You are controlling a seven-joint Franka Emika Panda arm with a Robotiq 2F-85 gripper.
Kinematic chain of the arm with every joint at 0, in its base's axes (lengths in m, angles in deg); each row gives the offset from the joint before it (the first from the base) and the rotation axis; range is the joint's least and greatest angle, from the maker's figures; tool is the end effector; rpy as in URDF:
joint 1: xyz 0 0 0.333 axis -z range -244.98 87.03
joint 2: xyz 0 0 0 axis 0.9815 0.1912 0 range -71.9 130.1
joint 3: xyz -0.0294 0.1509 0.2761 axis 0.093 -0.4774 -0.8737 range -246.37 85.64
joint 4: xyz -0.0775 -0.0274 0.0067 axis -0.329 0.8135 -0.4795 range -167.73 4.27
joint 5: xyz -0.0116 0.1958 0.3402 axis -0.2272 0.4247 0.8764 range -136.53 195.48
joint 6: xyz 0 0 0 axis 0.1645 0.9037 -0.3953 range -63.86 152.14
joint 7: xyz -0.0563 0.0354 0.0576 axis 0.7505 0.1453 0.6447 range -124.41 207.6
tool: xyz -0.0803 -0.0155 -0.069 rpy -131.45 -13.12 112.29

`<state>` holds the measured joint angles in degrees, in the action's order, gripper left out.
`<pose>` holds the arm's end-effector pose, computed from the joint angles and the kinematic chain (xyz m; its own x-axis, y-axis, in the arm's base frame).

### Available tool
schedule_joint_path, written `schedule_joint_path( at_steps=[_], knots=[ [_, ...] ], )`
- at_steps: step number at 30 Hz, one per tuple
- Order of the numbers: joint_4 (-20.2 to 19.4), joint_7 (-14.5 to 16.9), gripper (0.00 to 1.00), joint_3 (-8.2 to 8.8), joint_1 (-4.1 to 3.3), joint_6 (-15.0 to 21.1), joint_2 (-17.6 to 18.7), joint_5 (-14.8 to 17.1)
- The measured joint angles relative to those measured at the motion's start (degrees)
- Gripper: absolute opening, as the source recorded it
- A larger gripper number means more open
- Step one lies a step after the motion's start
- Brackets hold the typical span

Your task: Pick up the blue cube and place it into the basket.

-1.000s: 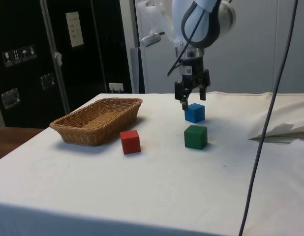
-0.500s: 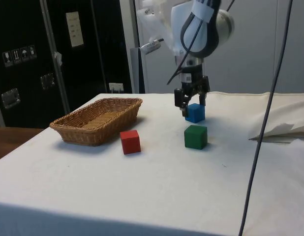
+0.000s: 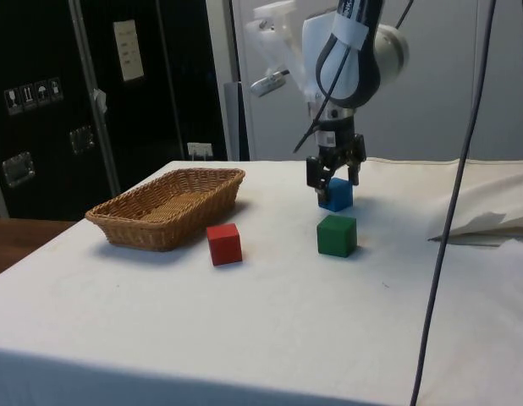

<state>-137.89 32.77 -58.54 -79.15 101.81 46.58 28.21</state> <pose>0.4188 -0.1768 0.1694 0.8813 -0.4696 0.0538 -0.4726 -0.8742 0.1114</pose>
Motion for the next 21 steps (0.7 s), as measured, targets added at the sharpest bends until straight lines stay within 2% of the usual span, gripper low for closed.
schedule_joint_path(
  at_steps=[7,9,12,13,14,16,21],
  knots=[
    [0.23,0.57,0.97,0.63,0.06,-0.11,0.00,0.00],
    [0.23,0.57,0.80,0.69,0.06,-0.11,0.00,0.00],
    [0.29,0.57,0.44,0.74,0.06,-0.17,0.00,0.00],
    [0.29,0.57,0.44,0.74,0.06,-0.17,0.00,0.00],
    [0.34,0.63,0.25,0.74,0.06,-0.23,0.00,0.00],
    [0.34,0.63,0.03,0.80,0.06,-0.23,0.00,0.00],
    [0.40,0.69,0.03,0.86,0.06,-0.40,-0.06,0.00]
  ],
)
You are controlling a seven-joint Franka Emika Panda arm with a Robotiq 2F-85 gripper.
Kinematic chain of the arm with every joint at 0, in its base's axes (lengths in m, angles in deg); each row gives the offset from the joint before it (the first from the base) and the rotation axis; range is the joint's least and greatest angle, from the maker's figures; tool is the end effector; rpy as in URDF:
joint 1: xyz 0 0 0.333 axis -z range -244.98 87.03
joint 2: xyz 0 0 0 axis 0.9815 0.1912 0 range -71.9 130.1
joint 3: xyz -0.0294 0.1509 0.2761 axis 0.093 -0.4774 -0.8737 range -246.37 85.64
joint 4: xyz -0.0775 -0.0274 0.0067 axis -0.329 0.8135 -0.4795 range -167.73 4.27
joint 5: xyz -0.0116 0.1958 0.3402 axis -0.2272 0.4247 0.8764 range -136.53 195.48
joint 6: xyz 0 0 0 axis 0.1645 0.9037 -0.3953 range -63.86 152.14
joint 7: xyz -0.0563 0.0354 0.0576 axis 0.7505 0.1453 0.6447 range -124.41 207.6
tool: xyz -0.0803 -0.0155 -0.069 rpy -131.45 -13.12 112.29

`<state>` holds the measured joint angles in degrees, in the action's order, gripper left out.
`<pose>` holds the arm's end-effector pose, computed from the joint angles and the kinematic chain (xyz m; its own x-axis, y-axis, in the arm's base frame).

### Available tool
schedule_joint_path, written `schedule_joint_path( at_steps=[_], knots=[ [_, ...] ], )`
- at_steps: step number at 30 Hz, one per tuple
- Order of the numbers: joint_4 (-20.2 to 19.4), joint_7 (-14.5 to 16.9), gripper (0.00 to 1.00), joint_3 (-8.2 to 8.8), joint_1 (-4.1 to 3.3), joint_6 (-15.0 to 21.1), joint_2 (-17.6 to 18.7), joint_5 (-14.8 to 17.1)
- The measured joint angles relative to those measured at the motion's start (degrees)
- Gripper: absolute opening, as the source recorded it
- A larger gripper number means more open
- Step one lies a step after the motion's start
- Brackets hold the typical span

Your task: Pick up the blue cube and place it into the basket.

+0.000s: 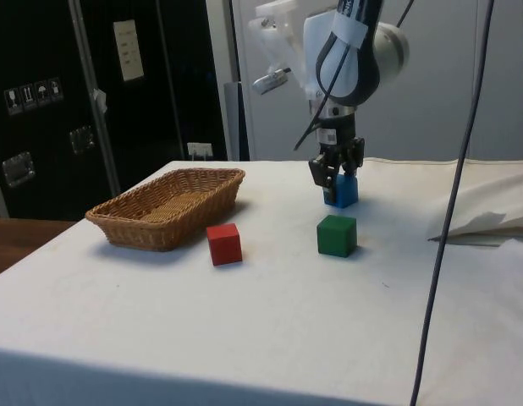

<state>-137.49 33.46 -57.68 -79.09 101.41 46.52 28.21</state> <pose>0.4184 -0.1847 0.1720 0.8796 -0.4724 0.0555 -0.4756 -0.8720 0.1156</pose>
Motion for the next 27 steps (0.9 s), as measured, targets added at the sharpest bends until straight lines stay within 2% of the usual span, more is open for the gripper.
schedule_joint_path(
  at_steps=[7,11,19,27],
  knots=[
    [0.29,0.06,0.03,0.11,0.00,-0.11,-0.23,-0.06],
    [0.63,0.23,0.03,0.23,0.00,-1.49,-1.32,-0.06],
    [0.97,0.57,0.03,0.57,0.00,-6.82,-6.88,-1.32],
    [1.09,0.57,0.03,0.57,0.00,-10.20,-10.60,-2.81]
  ],
)
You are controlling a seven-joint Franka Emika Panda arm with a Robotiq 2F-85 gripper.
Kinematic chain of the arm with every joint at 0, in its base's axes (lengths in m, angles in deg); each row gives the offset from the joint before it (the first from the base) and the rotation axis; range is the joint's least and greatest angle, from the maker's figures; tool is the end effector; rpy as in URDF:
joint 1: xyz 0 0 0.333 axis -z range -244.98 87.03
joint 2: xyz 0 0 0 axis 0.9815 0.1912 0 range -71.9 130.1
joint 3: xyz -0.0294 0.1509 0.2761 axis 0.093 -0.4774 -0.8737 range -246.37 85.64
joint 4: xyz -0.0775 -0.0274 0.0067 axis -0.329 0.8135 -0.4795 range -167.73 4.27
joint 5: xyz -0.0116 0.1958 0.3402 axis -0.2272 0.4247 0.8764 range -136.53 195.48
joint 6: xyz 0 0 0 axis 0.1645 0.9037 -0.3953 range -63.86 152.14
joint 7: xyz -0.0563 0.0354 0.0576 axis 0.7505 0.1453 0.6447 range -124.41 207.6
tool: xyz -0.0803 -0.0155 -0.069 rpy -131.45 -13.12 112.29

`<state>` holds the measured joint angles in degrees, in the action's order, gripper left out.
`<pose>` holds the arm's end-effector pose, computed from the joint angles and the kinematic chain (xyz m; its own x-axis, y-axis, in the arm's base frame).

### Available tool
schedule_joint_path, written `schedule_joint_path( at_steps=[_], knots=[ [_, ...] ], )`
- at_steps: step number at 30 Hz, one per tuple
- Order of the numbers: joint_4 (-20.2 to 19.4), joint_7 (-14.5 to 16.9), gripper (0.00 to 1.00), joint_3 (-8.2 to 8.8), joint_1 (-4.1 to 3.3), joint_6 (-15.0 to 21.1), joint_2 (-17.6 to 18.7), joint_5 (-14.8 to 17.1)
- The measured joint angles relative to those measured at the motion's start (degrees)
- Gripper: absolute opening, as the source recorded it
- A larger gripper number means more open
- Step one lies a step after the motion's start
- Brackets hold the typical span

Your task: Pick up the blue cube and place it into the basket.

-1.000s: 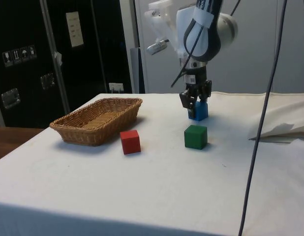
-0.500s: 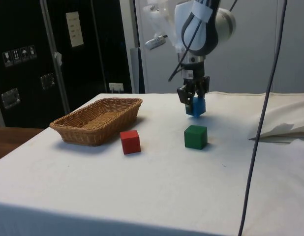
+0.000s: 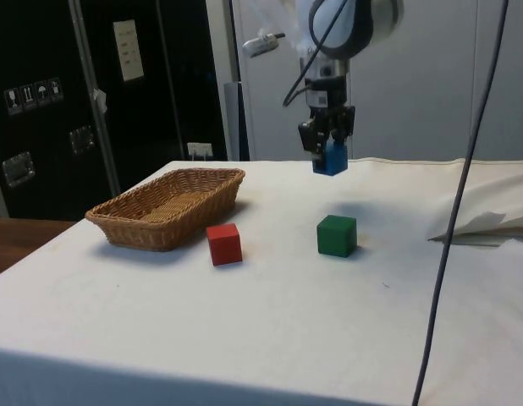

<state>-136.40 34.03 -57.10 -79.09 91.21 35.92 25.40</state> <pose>0.4306 -0.1851 0.2405 0.8913 -0.4493 0.0608 -0.4529 -0.8885 0.0740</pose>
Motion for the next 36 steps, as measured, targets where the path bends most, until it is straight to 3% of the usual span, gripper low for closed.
schedule_joint_path(
  at_steps=[12,24,31,36],
  knots=[
    [0.92,0.00,0.03,-0.57,-0.40,-7.62,-6.93,-2.81],
    [3.09,-0.17,0.03,-1.95,-0.80,-13.01,-9.63,-4.41],
    [4.64,-1.49,0.03,-3.32,-0.86,-15.36,-9.97,-5.44],
    [6.88,-3.09,0.03,-5.50,-0.97,-18.74,-10.49,-5.50]
  ],
)
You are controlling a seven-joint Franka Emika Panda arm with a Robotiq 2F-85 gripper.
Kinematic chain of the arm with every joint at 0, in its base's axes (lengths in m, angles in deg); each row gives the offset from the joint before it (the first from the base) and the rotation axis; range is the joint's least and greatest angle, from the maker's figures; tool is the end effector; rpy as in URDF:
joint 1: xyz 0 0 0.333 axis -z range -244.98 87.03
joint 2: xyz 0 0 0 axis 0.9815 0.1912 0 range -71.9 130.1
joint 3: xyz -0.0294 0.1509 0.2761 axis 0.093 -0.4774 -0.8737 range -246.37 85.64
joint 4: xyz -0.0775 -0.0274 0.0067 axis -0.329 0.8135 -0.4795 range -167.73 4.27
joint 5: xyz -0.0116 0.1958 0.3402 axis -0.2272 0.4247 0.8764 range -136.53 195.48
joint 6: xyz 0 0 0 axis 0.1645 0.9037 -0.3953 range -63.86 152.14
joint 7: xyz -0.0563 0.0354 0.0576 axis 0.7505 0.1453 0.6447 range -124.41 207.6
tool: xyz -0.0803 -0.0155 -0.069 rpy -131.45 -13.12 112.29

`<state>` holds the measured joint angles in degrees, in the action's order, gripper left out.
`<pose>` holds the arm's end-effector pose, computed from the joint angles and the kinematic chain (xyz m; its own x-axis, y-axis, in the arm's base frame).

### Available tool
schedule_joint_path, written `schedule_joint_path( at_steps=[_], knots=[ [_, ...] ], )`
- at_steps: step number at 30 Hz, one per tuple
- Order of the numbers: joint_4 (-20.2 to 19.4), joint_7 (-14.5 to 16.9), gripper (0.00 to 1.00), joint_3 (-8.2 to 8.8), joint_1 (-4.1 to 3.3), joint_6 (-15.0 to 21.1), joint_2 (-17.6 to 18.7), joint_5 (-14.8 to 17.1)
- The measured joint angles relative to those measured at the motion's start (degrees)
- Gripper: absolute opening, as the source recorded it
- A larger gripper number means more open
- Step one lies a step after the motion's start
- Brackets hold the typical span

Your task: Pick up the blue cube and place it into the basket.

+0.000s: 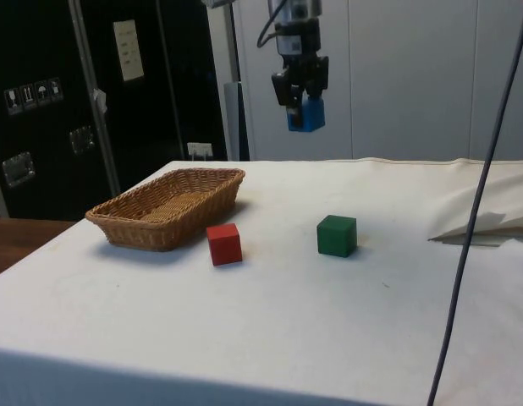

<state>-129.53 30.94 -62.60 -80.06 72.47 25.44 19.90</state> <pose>0.4645 -0.1412 0.3390 0.9364 -0.3496 0.0313 -0.3510 -0.9315 0.0957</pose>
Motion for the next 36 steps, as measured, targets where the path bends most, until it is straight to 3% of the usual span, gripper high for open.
schedule_joint_path(
  at_steps=[17,36],
  knots=[
    [5.61,-1.72,0.03,-5.21,-0.23,-6.70,-0.74,0.17],
    [16.33,-1.55,0.03,-7.73,-0.69,-7.05,9.57,2.69]
  ],
)
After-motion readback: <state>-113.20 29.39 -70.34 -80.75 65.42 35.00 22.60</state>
